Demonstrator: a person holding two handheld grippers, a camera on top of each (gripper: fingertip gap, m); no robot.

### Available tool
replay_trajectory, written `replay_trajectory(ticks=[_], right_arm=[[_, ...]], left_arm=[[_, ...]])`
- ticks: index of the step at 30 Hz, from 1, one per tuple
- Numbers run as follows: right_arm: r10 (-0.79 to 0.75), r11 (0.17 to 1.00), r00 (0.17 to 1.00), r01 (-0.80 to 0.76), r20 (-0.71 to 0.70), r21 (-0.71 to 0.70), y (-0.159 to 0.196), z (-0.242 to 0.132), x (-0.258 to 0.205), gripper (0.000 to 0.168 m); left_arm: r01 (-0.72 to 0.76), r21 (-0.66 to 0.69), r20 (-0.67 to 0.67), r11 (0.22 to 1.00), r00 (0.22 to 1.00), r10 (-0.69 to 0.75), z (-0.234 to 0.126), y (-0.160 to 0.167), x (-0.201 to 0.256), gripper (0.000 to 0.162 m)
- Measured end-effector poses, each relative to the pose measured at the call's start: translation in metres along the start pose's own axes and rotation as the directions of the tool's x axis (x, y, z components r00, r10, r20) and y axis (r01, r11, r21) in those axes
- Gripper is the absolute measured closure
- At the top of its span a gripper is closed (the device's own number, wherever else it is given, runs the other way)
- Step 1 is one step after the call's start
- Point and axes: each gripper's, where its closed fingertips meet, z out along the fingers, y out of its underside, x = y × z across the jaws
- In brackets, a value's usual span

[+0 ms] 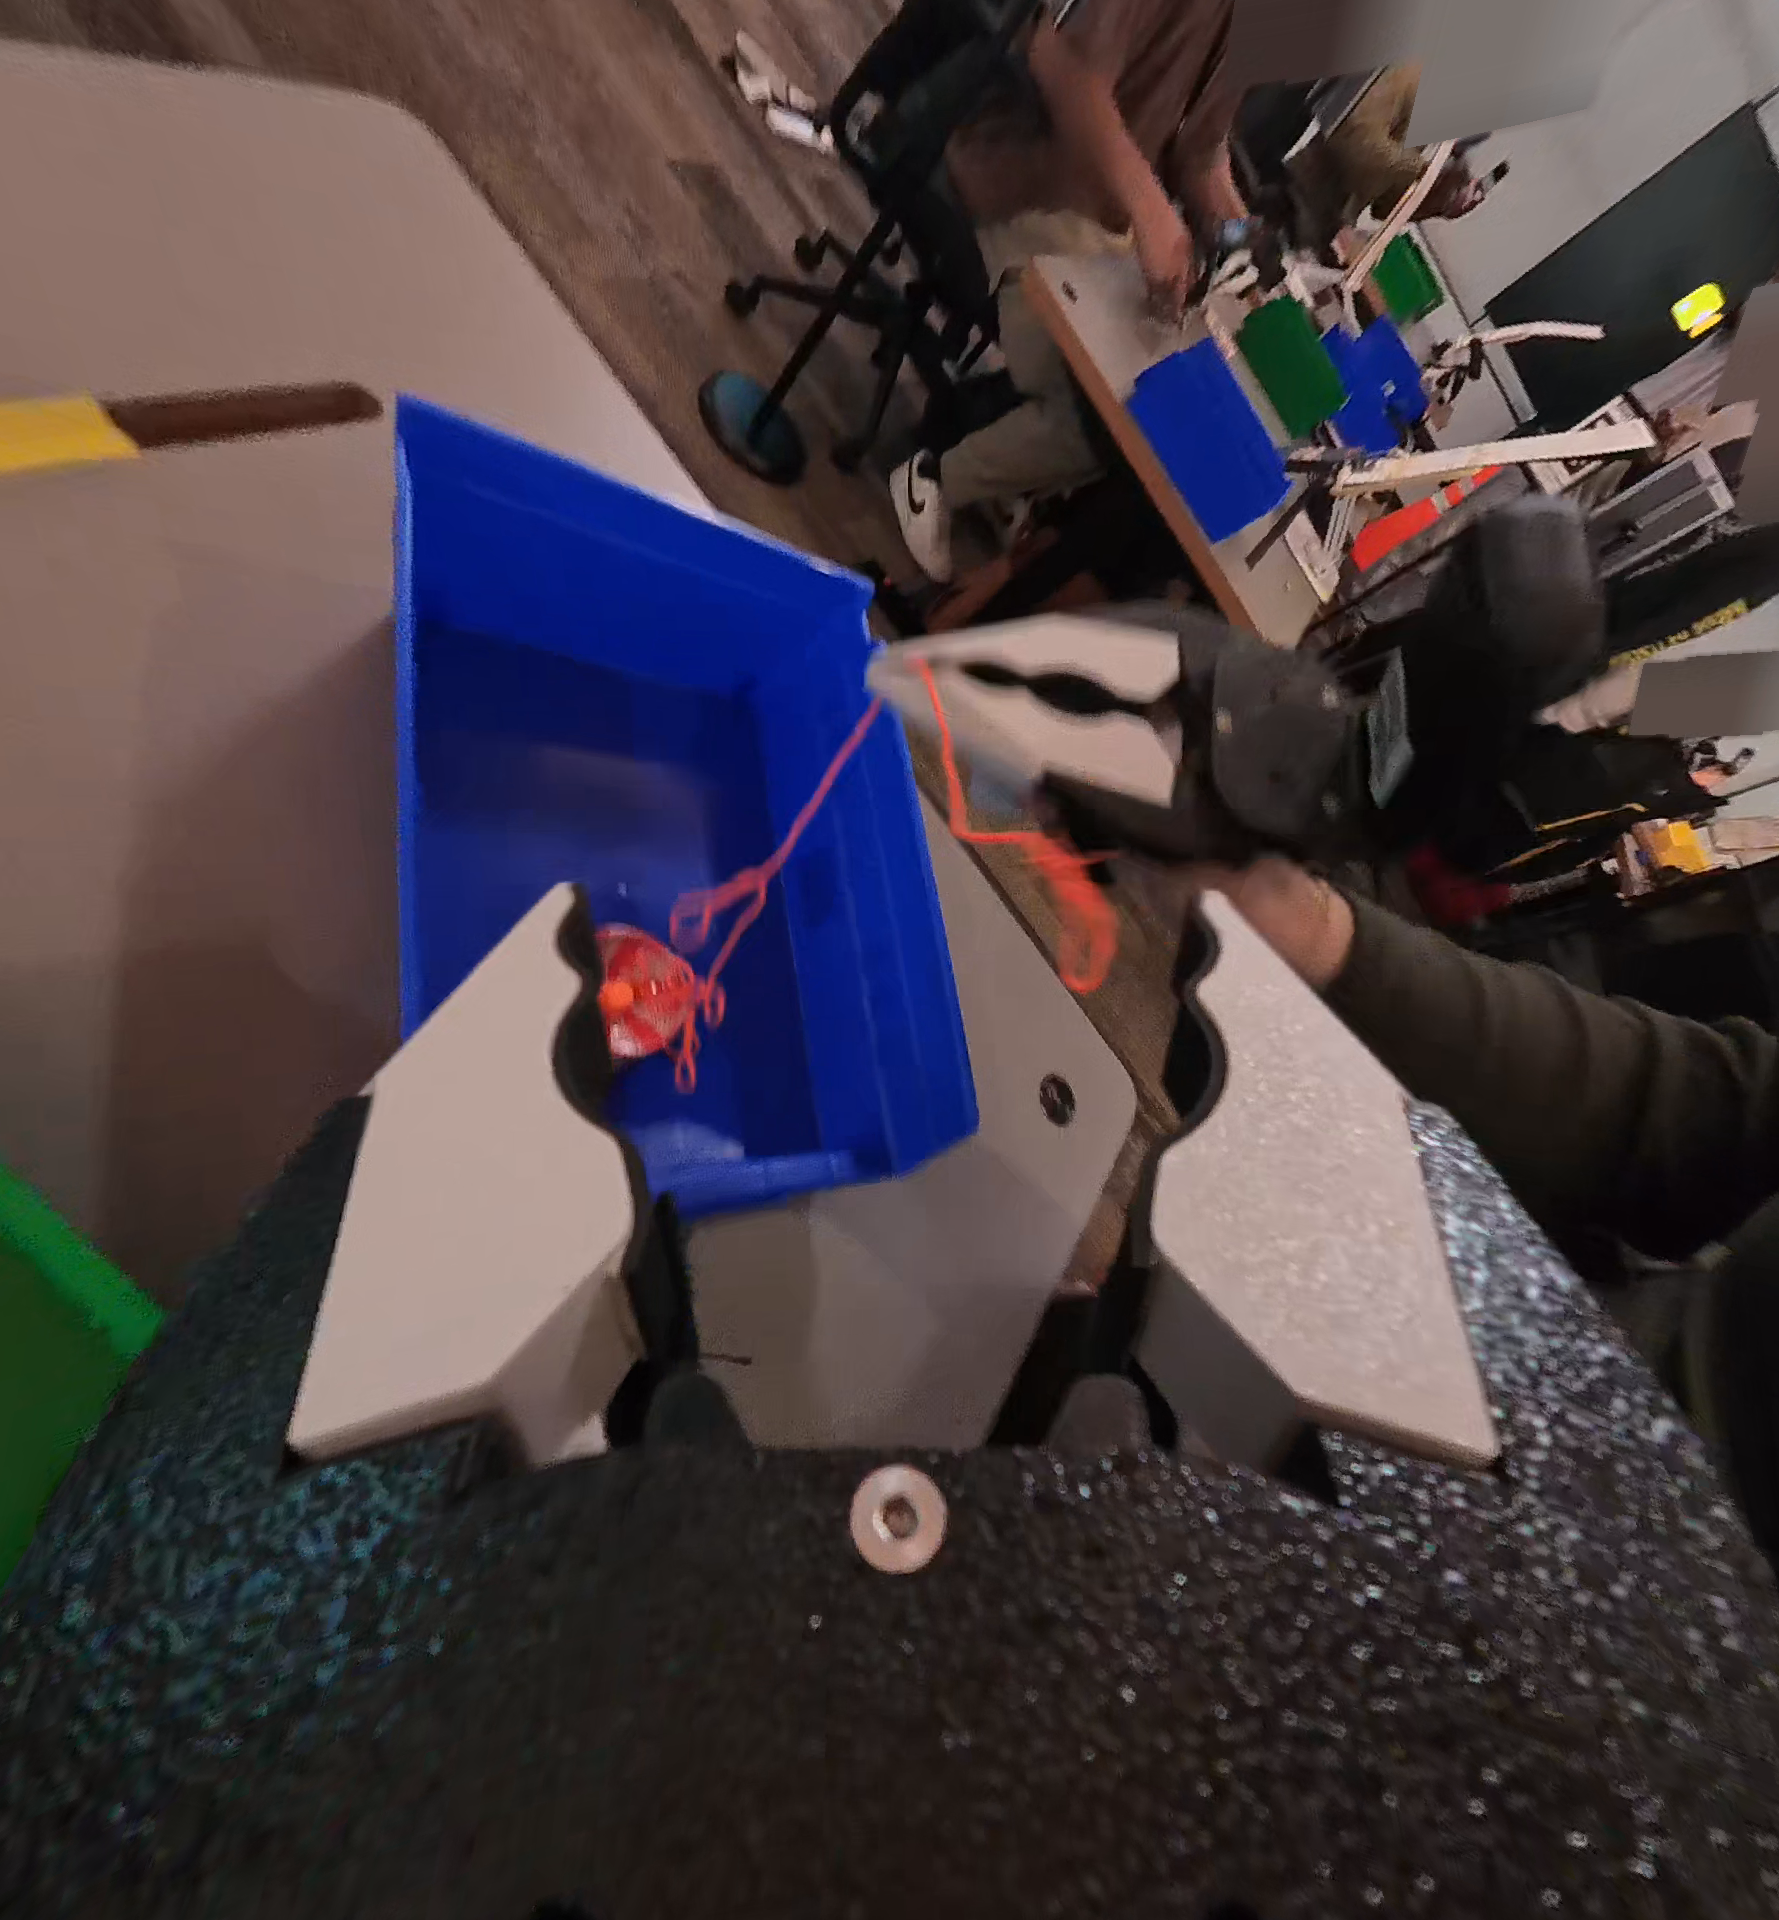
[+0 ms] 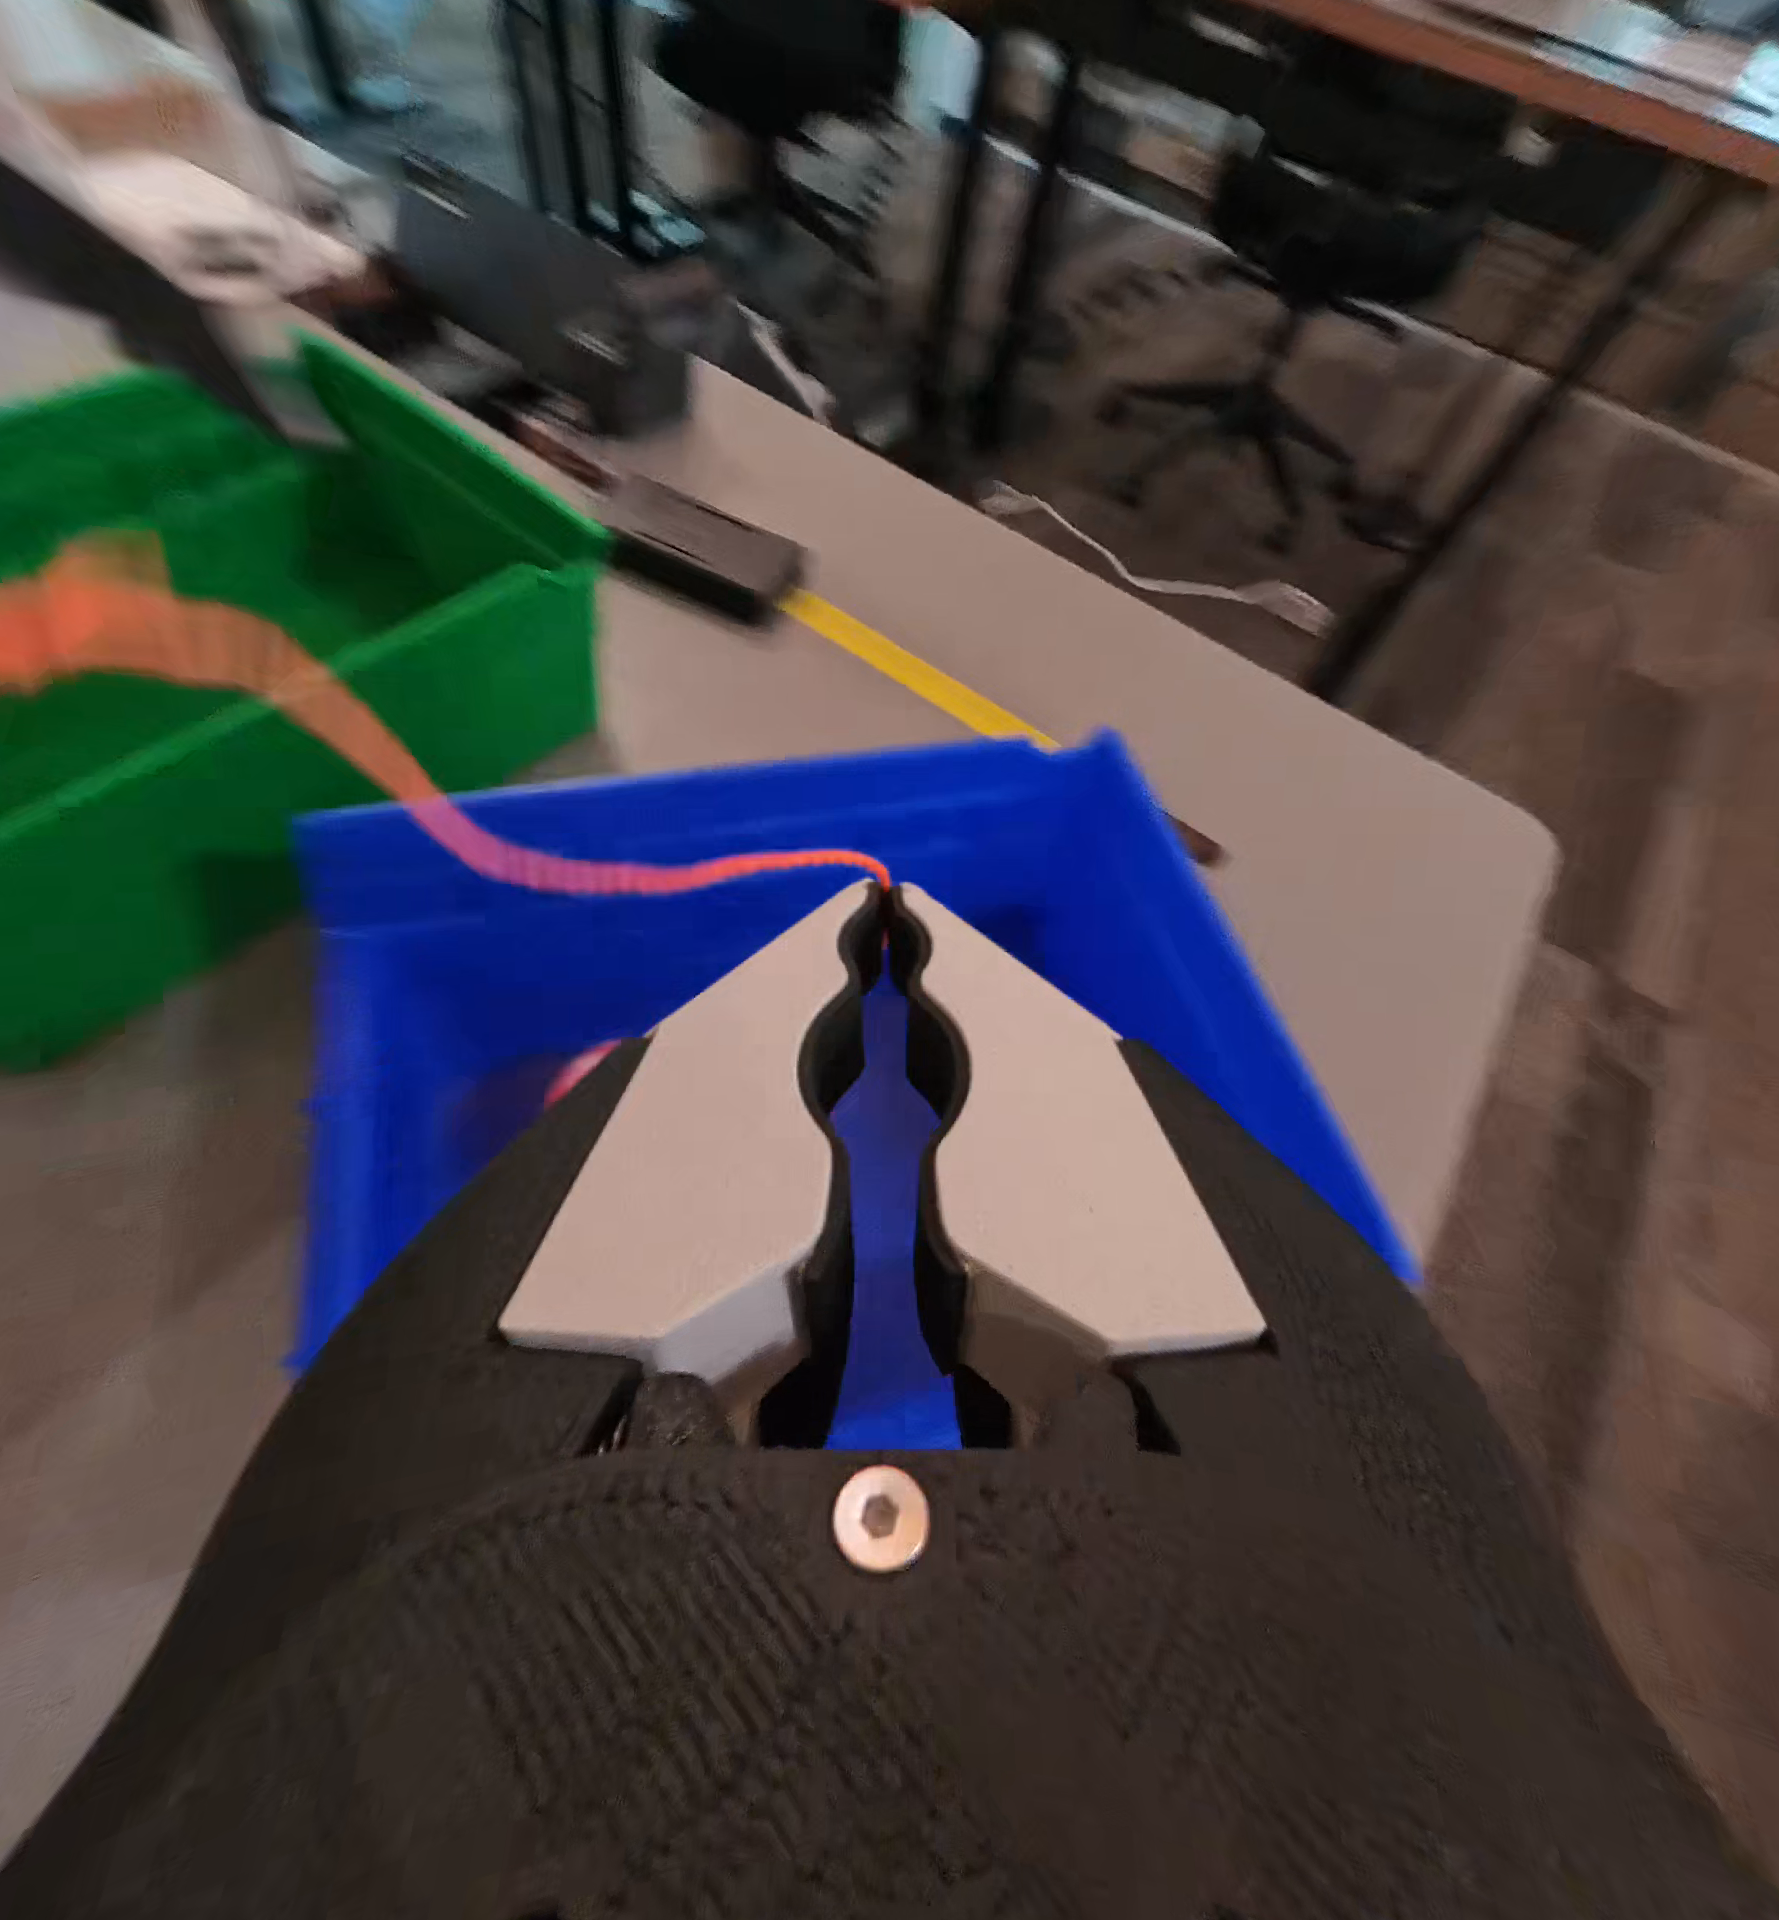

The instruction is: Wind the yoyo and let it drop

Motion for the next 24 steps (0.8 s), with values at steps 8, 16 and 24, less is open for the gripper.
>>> replay_trajectory(ticks=[8,16,24], right_arm=[[0.264,0.835,0.957,-0.163,0.123,-0.526,0.048,-0.015,0.006,0.066],[0.468,0.811,0.860,-0.510,-0.204,-0.287,0.075,-0.046,0.041,0.043],[0.430,0.795,0.892,-0.448,-0.141,-0.409,0.127,-0.020,-0.009,0.103]], left_arm=[[0.135,-0.022,0.386,0.991,0.915,-0.116,-0.058,0.043,-0.082,0.058],[0.305,-0.190,0.644,0.933,0.756,-0.117,-0.040,0.151,-0.139,0.034],[0.291,-0.247,0.662,0.924,0.747,-0.058,-0.030,0.185,-0.149,0.139]])
